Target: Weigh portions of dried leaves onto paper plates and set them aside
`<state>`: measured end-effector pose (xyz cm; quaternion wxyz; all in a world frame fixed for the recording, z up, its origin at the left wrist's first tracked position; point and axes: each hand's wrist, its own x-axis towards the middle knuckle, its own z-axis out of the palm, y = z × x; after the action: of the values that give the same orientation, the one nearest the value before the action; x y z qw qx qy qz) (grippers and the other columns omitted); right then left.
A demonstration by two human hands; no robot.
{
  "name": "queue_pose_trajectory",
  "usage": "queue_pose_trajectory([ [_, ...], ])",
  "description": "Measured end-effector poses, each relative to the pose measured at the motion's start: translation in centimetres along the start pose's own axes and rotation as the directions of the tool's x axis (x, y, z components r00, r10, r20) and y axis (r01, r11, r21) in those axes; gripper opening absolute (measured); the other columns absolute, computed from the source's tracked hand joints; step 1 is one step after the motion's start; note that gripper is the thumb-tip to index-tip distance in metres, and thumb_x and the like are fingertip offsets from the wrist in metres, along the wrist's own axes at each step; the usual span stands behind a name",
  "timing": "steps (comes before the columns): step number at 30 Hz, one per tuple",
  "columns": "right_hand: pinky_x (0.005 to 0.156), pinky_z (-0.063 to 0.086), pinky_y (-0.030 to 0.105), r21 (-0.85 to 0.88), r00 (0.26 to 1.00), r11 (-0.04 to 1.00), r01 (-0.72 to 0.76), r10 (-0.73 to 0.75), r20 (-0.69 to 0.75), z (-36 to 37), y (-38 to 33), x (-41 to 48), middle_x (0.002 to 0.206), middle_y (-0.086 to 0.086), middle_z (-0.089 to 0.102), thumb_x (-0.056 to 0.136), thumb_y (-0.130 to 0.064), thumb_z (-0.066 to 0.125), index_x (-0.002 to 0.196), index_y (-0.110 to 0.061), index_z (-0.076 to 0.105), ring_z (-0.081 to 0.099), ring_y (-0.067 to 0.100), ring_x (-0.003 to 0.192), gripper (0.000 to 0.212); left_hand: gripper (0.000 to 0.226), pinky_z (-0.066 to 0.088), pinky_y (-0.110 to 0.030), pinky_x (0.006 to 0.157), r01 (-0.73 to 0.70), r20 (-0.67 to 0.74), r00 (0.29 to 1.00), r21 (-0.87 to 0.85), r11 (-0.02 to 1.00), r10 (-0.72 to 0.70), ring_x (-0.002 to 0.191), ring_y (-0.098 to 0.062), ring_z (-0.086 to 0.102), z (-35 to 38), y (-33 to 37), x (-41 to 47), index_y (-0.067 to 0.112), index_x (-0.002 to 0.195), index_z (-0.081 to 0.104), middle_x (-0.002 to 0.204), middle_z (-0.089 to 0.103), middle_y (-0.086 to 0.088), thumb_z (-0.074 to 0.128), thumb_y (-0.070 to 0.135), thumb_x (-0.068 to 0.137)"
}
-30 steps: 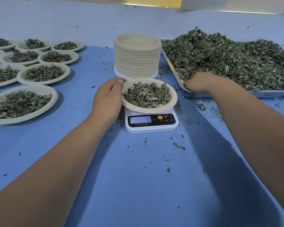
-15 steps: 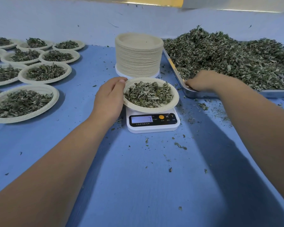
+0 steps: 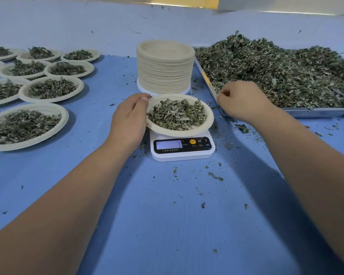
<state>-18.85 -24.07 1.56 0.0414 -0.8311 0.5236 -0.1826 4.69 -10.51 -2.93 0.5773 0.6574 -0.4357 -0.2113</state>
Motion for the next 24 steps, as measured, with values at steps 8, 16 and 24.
queue_pose_trajectory([
  [8, 0.061, 0.037, 0.032, 0.06, 0.952, 0.962, 0.267, -0.253, -0.173, 1.0, -3.1, -5.8, 0.059, -0.005, 0.055, 0.103, -0.035, 0.048, 0.109, -0.016, 0.069, 0.054, 0.02, 0.057, 0.028, 0.045, 0.03, -0.021, 0.098, 0.102, 0.037, 0.994, -0.04, 0.994, -0.1, 0.123, -0.001, 0.042, 0.8, -0.1, 0.4, 0.035, 0.147, 0.05, 0.13, 0.047, 0.022, 0.042, 0.041, 0.103],
  [16, 0.073, 0.052, 0.036, 0.274, 0.98, 0.941, 0.197, -0.179, -0.09, 1.4, -3.0, -6.5, 0.088, 0.0, 0.07, 0.102, -0.047, 0.046, 0.109, -0.027, 0.065, 0.065, 0.021, 0.083, 0.029, 0.06, 0.034, -0.037, 0.116, 0.251, 0.126, 0.963, -0.106, 0.962, -0.238, 0.133, -0.008, 0.05, 0.7, 0.2, -0.1, 0.033, 0.145, 0.054, 0.149, 0.053, 0.011, 0.045, 0.055, 0.089],
  [24, 0.115, 0.029, 0.041, 0.448, 0.962, 0.867, 0.218, -0.268, 0.051, 1.7, -3.3, -7.2, 0.089, -0.029, 0.059, 0.085, -0.061, 0.058, 0.099, -0.04, 0.054, 0.053, -0.014, 0.094, 0.025, 0.025, 0.062, -0.041, 0.088, 0.308, -0.055, 0.918, -0.53, 0.791, -0.394, 0.086, -0.015, 0.076, 0.2, 1.9, 0.9, 0.023, 0.114, 0.072, 0.108, 0.075, 0.002, 0.052, 0.019, 0.101],
])
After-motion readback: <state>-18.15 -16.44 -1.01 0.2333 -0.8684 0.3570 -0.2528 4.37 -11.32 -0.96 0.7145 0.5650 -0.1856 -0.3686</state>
